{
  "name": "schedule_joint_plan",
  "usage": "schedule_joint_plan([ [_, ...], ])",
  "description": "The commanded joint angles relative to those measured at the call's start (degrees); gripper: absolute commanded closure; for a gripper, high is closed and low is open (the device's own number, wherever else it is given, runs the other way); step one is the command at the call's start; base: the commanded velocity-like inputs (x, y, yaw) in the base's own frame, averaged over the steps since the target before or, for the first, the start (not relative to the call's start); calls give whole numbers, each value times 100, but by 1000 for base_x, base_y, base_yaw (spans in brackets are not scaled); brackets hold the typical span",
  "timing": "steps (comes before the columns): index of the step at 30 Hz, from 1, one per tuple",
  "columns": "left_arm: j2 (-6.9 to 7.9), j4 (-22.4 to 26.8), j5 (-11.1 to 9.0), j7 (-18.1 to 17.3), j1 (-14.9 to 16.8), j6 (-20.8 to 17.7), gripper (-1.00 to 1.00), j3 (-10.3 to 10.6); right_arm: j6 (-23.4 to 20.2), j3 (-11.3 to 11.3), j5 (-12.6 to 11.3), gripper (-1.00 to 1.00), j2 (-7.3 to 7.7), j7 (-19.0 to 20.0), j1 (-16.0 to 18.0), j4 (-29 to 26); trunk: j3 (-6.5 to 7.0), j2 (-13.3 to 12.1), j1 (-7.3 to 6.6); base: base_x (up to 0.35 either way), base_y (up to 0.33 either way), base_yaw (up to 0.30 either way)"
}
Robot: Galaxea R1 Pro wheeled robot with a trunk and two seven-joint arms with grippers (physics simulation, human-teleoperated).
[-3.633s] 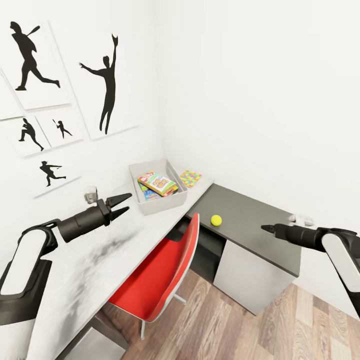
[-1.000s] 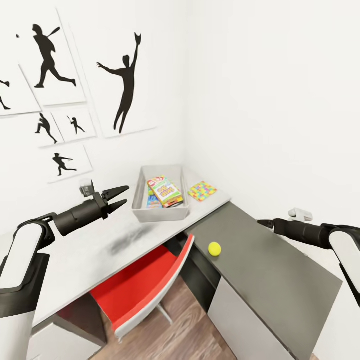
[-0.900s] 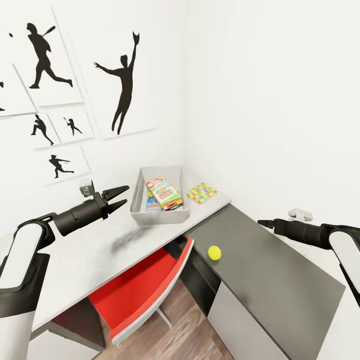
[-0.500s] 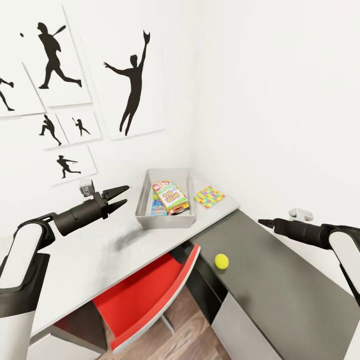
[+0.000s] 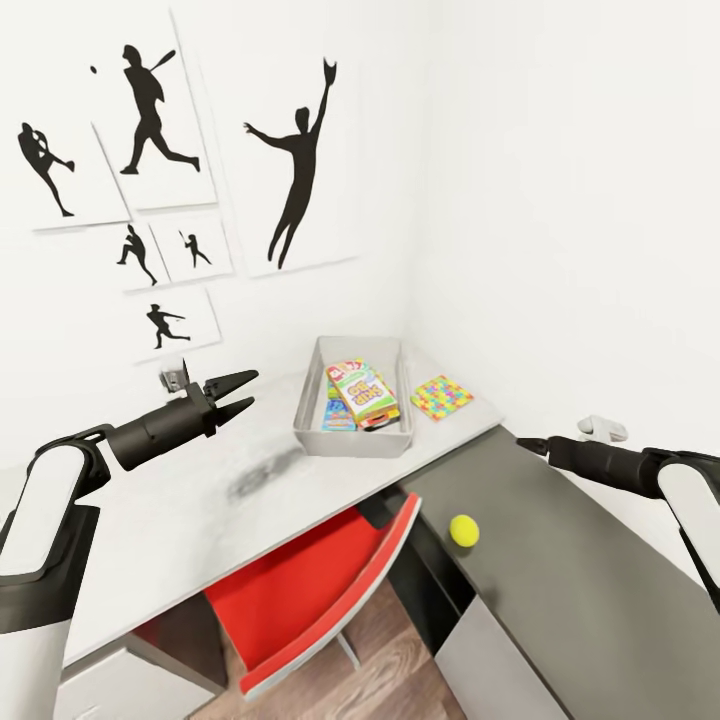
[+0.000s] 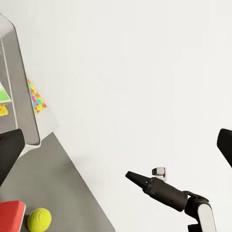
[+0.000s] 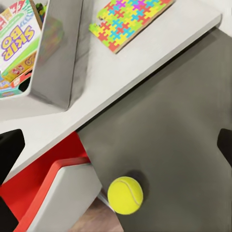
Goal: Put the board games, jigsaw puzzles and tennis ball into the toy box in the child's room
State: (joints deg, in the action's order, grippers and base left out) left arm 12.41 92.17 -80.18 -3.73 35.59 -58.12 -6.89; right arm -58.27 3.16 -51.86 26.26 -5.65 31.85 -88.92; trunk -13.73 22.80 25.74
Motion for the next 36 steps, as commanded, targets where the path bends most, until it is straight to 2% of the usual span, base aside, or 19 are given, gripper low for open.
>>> schedule_joint_plan([
  [1,-1,-2,38,-39,7,-24,-100,-6,-21,1,-61,-100,1,-61,6,-5,-14,11,4,89,65,29],
  [19,2,-2,36,-7,31,-24,-100,2,-21,9,-50,-100,10,-86,0,82,-24,11,4,36,27,4],
  [23,5,-4,37,-4,28,-26,-100,-7,-46,-21,69,-100,1,-100,-5,131,-25,11,4,3,2,0],
  [24,5,-5,37,-3,28,-27,-100,-8,-51,-40,125,-100,-8,-102,-5,174,-25,11,4,2,1,0],
  [25,11,-5,32,13,23,-35,-100,-16,-71,-88,427,-100,-54,-108,18,488,-25,11,4,0,0,0],
  [26,11,-5,32,13,23,-35,-100,-16,-71,-88,427,-100,-54,-108,18,488,-25,11,4,0,0,0],
  [29,15,-6,26,21,21,-48,-100,-20,-81,-165,757,-100,-106,-119,38,676,-25,11,4,0,0,0],
  [30,15,-6,26,21,21,-48,-100,-20,-81,-165,757,-100,-106,-119,38,676,-25,11,4,0,0,0],
  [34,35,-8,33,26,19,-74,-100,-9,-107,-397,1261,-100,-199,-178,65,826,-25,11,4,0,0,0],
  [35,35,-8,33,26,19,-74,-100,-9,-107,-397,1261,-100,-199,-178,65,826,-25,11,4,0,0,0],
  [36,40,-9,34,29,19,-78,-100,-5,-126,-469,1367,-100,-239,-201,74,867,-25,11,4,0,0,0],
])
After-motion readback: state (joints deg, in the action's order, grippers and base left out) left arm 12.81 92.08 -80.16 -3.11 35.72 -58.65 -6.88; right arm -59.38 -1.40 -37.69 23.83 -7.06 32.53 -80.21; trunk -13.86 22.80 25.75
